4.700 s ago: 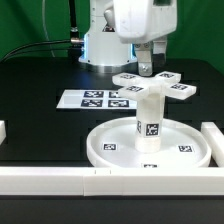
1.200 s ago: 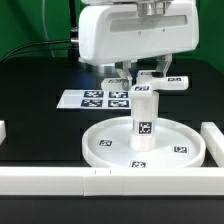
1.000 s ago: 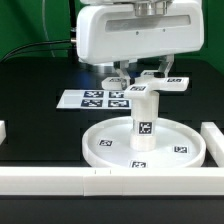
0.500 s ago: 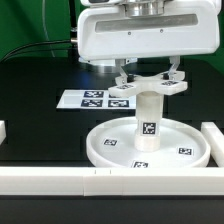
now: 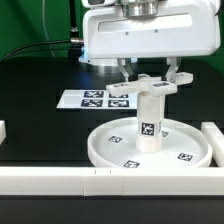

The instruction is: Assemble round table

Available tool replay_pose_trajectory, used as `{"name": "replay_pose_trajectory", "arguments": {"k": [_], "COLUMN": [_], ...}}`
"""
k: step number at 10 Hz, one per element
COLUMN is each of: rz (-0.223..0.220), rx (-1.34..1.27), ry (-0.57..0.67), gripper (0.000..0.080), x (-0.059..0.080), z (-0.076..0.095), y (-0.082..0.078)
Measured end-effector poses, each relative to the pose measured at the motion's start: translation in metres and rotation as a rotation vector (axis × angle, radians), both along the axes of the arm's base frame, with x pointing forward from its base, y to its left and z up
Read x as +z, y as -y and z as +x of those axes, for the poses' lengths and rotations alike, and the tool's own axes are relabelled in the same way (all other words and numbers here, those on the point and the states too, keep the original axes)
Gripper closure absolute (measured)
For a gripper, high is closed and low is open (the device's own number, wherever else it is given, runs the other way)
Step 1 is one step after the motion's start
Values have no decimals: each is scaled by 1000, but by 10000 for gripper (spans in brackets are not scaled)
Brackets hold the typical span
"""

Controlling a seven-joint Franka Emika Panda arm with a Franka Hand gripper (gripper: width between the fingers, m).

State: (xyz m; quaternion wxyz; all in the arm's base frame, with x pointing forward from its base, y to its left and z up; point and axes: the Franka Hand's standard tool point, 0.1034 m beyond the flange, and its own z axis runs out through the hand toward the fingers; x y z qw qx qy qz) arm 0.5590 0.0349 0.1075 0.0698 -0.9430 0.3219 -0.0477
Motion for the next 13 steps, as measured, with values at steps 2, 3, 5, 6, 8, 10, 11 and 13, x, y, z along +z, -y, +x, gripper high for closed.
{"name": "replay_pose_trajectory", "arguments": {"k": [2, 3, 5, 6, 8, 10, 11, 13], "rz": [22, 53, 107, 148, 178, 205, 204, 213], "rx": [-118, -242, -467, -589, -739, -824, -816, -772], "ry": [-11, -14, -26, -41, -72, -84, -82, -115], "gripper": [354, 354, 354, 354, 354, 354, 354, 166], "x": [0, 0, 0, 0, 0, 0, 1, 16], "z": [0, -1, -1, -2, -2, -2, -1, -4], "y": [0, 0, -1, -2, -2, -1, -2, -7]}}
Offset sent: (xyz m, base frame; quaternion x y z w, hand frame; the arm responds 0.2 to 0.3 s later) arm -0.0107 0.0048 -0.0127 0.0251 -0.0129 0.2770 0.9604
